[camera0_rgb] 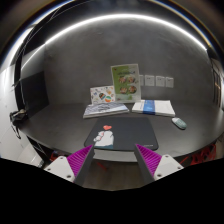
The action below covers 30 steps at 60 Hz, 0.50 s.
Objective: Arrange mouse
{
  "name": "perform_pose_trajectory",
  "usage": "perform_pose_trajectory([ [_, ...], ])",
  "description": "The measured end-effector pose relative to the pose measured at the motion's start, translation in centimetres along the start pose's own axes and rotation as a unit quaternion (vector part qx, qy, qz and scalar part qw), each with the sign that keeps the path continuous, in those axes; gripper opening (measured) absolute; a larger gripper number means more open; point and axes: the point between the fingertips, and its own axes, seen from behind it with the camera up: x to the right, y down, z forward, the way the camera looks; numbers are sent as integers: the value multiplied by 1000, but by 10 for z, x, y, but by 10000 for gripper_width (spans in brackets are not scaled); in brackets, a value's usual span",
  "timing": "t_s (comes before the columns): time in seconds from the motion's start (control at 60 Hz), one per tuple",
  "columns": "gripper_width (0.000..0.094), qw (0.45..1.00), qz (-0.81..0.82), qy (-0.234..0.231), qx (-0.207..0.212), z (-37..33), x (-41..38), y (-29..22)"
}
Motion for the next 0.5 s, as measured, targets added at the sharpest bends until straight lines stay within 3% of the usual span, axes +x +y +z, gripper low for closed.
perform_pose_trajectory([
  [0.15,842,1000,-13,6,-7,4,26,-1],
  [0.333,841,999,-37,33,-13,47,146,-19],
  [0.5,840,992,-75,84,-47,85,258,-19],
])
